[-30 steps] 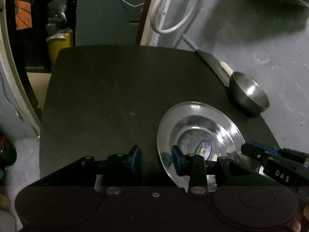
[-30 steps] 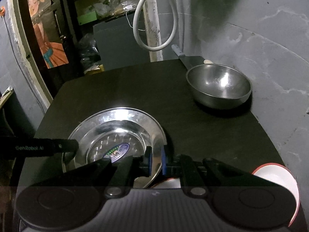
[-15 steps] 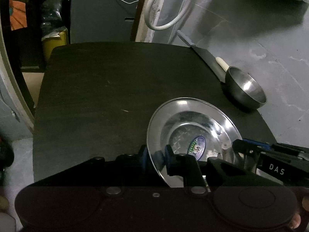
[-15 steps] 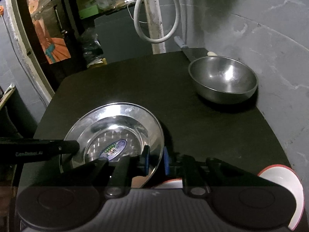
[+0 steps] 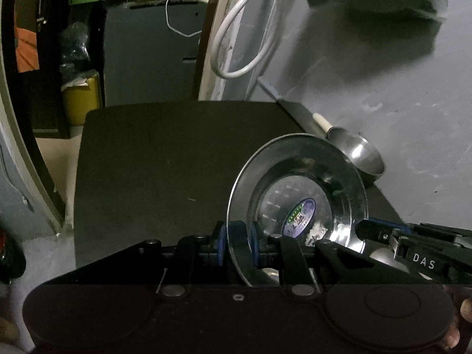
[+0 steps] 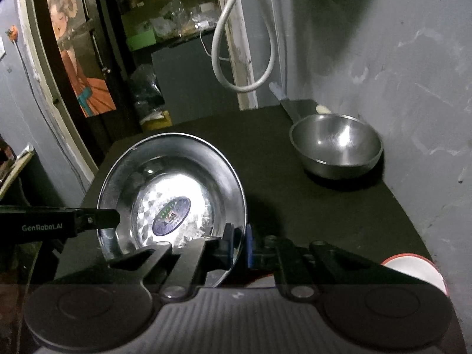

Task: Organize plates and bowls
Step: 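Lift and carry the stacked plates across the table with the left tool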

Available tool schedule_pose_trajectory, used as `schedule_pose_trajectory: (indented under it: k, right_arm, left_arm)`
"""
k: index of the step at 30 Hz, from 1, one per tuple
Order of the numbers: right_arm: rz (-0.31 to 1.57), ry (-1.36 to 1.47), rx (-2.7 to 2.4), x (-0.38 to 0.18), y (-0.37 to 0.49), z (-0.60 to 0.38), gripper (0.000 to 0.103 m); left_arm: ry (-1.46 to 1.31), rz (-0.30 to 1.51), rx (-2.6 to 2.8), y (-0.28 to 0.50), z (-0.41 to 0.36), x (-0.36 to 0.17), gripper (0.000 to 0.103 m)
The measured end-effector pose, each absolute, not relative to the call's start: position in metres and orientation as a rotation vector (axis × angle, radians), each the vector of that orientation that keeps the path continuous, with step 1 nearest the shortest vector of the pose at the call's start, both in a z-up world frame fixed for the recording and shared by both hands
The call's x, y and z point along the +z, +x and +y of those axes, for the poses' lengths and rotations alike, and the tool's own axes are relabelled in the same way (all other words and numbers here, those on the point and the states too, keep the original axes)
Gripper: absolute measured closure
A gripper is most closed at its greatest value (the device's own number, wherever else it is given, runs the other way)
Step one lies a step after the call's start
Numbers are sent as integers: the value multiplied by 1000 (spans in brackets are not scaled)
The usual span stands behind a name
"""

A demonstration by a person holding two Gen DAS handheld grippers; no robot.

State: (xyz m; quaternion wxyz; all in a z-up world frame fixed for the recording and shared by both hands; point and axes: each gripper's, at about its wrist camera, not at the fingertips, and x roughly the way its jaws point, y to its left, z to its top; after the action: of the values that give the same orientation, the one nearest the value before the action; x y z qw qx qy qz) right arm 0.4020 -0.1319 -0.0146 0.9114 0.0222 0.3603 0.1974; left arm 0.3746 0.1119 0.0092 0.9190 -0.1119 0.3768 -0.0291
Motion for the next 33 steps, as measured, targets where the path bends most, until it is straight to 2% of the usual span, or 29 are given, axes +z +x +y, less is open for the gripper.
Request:
schedule_pose_trajectory:
  k: [15,33]
  right_arm:
    - [714,88,437,15,354,-143,94]
    - [881,79,495,-5,277,-151,94]
  left_arm:
    - [-211,730,-66,328,107,44,85]
    - [-160,917,-63,255,103,21,84]
